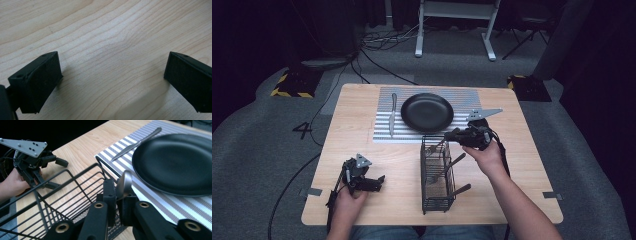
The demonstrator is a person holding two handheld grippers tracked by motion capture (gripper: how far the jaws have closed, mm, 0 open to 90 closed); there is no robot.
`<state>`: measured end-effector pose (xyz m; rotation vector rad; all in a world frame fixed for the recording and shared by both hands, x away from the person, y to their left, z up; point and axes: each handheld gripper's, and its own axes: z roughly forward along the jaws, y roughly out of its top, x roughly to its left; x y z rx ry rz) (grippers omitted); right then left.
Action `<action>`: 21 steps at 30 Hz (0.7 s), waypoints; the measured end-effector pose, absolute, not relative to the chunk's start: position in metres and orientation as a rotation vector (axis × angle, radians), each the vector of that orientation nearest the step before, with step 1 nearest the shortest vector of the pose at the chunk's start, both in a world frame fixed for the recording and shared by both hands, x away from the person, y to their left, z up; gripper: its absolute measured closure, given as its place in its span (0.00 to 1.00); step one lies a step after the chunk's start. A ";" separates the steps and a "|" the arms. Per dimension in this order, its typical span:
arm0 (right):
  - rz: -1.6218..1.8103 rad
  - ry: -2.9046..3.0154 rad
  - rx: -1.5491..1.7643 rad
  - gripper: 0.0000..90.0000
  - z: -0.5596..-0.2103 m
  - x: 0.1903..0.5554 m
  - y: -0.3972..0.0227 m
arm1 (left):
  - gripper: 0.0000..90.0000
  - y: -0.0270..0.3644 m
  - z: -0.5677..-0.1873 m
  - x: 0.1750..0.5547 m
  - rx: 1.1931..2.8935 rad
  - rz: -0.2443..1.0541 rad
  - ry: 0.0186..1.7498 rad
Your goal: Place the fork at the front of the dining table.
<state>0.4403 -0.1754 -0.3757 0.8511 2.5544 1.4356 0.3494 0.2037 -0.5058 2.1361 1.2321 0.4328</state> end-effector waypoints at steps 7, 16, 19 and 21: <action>1.440 2.529 0.799 0.96 -0.362 0.435 -0.171 | 0.01 0.204 -0.506 0.349 2.135 0.433 1.232; 1.447 2.507 0.726 0.96 -0.333 0.425 -0.169 | 0.01 0.204 -0.506 0.349 2.136 0.432 1.233; 1.442 2.498 0.707 0.96 -0.321 0.423 -0.169 | 0.01 0.204 -0.506 0.349 2.136 0.432 1.232; 1.442 2.490 0.696 0.96 -0.314 0.423 -0.169 | 0.01 0.204 -0.506 0.349 2.135 0.432 1.233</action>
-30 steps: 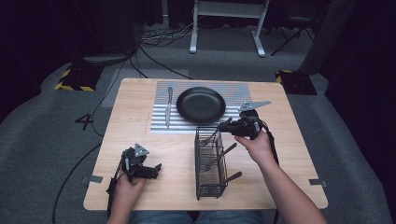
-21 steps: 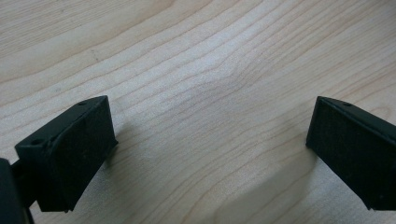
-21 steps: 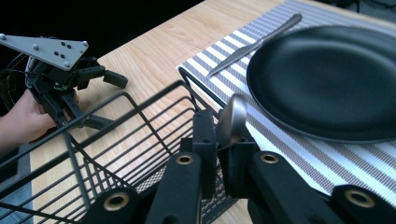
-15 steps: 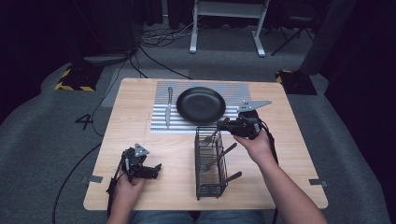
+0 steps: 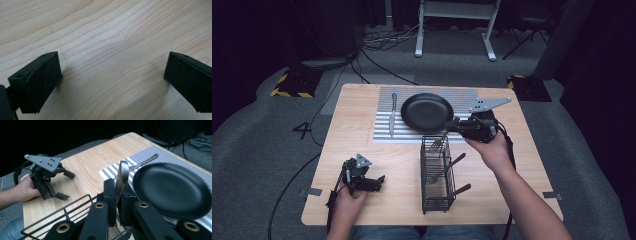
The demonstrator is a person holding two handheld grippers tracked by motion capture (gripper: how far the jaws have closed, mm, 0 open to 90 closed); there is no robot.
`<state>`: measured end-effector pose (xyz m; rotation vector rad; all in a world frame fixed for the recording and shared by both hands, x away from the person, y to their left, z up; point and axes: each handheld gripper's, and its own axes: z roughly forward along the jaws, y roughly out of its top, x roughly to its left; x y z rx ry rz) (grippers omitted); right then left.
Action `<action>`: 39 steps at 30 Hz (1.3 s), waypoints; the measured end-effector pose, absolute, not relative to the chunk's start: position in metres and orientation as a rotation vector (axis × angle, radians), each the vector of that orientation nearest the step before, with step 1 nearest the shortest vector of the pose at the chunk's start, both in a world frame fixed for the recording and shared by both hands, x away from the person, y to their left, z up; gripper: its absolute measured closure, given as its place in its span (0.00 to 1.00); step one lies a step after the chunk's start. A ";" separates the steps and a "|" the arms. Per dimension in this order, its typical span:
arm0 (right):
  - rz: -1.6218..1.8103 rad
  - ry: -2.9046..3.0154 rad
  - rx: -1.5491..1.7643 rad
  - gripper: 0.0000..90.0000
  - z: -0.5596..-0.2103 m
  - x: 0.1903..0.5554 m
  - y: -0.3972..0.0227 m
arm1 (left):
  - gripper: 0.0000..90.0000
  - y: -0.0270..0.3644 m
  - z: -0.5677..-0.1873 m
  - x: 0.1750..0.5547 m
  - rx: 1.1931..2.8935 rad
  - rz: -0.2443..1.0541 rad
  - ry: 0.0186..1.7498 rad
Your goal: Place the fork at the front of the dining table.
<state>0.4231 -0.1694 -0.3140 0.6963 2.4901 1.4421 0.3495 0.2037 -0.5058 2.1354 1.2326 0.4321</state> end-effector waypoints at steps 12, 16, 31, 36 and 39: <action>1.454 2.419 0.683 0.96 -0.273 0.424 -0.183 | 0.01 0.204 -0.506 0.349 2.136 0.432 1.233; 1.448 2.384 0.690 0.96 -0.260 0.425 -0.193 | 0.01 0.204 -0.506 0.349 2.135 0.431 1.233; 1.428 2.285 0.784 0.96 -0.246 0.446 -0.221 | 0.01 0.204 -0.506 0.349 2.135 0.433 1.233; 1.385 2.283 0.819 0.96 -0.250 0.461 -0.224 | 0.01 0.204 -0.506 0.349 2.136 0.433 1.234; 1.350 2.290 0.839 0.96 -0.255 0.470 -0.224 | 0.01 0.204 -0.506 0.349 2.136 0.433 1.235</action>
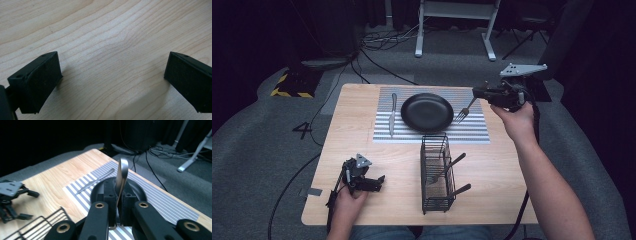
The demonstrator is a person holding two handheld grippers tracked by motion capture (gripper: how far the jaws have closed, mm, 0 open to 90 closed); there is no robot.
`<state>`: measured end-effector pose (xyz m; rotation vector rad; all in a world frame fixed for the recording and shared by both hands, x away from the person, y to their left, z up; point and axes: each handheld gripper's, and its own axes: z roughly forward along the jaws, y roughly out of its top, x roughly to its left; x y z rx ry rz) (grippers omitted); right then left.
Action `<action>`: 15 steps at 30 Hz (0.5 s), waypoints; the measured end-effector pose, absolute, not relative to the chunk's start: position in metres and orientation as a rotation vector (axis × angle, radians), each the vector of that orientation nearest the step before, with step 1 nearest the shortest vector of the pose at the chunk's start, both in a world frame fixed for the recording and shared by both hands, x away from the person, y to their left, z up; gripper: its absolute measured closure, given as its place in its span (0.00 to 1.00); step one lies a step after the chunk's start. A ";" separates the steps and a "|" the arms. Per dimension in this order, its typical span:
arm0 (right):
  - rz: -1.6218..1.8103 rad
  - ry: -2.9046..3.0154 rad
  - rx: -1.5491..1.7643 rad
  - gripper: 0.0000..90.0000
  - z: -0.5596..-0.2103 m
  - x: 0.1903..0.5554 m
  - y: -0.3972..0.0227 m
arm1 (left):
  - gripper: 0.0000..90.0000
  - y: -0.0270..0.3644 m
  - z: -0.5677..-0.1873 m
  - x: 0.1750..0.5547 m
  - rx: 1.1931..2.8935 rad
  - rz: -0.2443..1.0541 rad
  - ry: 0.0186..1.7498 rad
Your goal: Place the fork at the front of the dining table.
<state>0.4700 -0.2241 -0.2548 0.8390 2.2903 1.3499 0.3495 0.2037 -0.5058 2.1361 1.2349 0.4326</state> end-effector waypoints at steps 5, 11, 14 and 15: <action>1.270 2.308 0.879 0.96 -0.270 0.487 -0.222 | 0.01 0.204 -0.506 0.349 2.136 0.433 1.235; 1.230 2.324 0.955 0.96 -0.293 0.507 -0.224 | 0.01 0.204 -0.506 0.349 2.136 0.433 1.235; 1.210 2.335 0.984 0.96 -0.304 0.514 -0.224 | 0.01 0.204 -0.506 0.349 2.136 0.433 1.235; 1.202 2.342 0.995 0.96 -0.308 0.516 -0.224 | 0.01 0.204 -0.506 0.349 2.136 0.433 1.235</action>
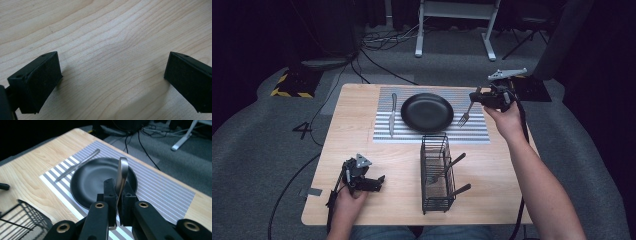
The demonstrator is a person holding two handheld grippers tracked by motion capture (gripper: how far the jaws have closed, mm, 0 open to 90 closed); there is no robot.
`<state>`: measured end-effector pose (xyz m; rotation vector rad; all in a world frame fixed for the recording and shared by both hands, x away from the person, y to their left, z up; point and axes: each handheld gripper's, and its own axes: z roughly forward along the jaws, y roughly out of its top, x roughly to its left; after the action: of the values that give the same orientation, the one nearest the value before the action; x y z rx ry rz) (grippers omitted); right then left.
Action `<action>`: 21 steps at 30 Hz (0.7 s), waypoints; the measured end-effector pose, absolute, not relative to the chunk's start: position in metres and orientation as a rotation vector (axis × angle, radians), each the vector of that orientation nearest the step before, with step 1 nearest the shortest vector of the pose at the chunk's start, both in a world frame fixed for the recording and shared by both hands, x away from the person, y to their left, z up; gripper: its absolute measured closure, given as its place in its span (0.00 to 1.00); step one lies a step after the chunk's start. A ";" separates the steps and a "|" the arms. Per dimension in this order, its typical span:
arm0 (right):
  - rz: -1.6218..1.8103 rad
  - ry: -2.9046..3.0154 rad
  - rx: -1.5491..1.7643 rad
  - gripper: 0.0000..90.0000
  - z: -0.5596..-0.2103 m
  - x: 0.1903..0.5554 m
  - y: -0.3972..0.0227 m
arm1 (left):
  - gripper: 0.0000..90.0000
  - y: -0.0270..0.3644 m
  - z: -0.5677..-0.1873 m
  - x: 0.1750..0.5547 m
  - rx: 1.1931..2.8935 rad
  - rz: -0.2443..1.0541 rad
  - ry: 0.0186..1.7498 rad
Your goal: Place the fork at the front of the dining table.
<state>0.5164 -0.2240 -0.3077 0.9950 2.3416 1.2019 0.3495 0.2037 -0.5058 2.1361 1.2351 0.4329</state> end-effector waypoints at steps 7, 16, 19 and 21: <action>1.172 2.368 1.019 0.96 -0.325 0.524 -0.219 | 0.01 0.204 -0.506 0.350 2.136 0.433 1.236; 1.138 2.412 1.031 0.96 -0.345 0.532 -0.211 | 0.01 0.204 -0.506 0.349 2.136 0.433 1.236; 1.131 2.422 1.028 0.96 -0.350 0.534 -0.210 | 0.01 0.204 -0.506 0.349 2.136 0.433 1.236; 1.134 2.427 1.029 0.96 -0.352 0.535 -0.210 | 0.01 0.204 -0.506 0.349 2.136 0.433 1.236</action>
<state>0.5349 -0.2098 -0.3518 1.0286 2.4270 1.1336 0.3495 0.2037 -0.5058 2.1363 1.2356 0.4331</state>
